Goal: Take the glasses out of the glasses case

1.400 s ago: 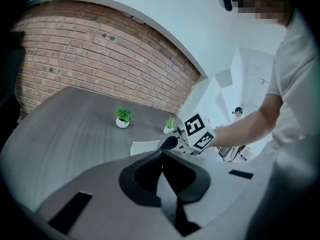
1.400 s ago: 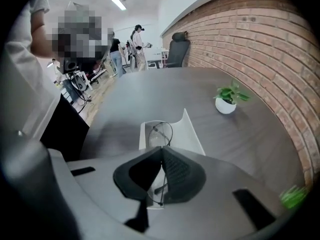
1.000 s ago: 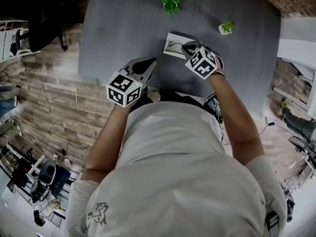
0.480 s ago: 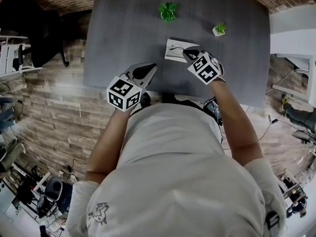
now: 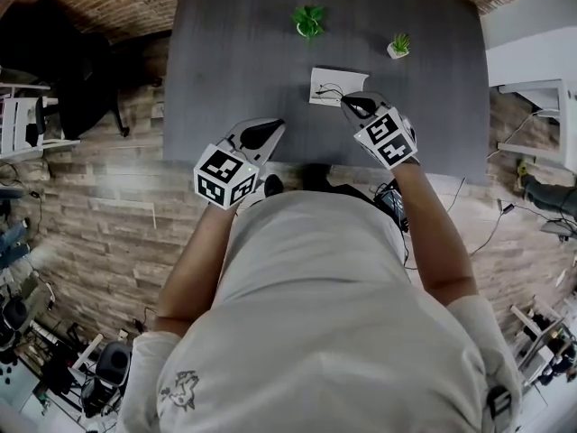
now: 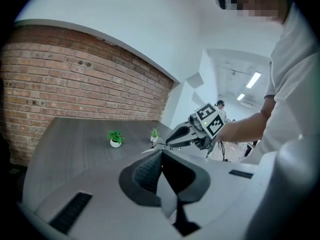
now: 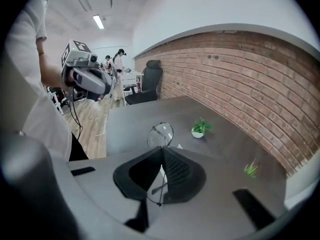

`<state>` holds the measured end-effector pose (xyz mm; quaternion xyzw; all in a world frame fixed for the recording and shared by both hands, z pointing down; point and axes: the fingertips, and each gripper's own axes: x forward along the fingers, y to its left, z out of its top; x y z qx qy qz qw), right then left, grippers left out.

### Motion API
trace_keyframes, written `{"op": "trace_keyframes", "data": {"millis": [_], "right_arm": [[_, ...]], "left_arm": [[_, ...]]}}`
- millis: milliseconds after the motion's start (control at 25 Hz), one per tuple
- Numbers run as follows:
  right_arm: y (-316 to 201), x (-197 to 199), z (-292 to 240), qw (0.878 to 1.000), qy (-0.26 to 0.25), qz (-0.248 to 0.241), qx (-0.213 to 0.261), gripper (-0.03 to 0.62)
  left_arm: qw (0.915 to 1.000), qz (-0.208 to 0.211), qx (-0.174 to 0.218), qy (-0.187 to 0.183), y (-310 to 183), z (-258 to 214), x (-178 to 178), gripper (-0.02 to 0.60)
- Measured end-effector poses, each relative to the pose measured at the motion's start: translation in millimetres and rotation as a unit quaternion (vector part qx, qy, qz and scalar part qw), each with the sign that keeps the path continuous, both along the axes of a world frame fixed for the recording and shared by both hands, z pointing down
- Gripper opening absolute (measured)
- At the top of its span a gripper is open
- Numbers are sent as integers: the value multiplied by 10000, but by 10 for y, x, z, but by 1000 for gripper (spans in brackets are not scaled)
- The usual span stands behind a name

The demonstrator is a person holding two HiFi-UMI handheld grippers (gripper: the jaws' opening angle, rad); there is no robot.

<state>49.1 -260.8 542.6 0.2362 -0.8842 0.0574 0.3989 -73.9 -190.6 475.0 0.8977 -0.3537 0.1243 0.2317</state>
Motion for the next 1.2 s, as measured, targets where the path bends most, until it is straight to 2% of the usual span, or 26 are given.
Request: {"op": "trace_keyframes", "data": {"millis": [160, 400, 720, 880, 1200], "right_arm": [[229, -85, -200, 9990, -365, 246, 76, 12], [560, -179, -526, 9939, -801, 698, 278, 12], [999, -220, -844, 9843, -1147, 1181, 634, 12], [1225, -215, -1010, 9784, -1342, 1360, 794, 12], [1564, -47, -1318, 9702, -1616, 1485, 1024, 12]], "left_arm": [[9996, 206, 189, -20, 159, -128, -24, 11], [9984, 430, 345, 159, 408, -324, -155, 11], [9953, 746, 536, 298, 750, -523, -298, 11], [9943, 879, 546, 268, 906, -503, -324, 11], [9933, 893, 635, 370, 1090, -602, -222, 12]]}}
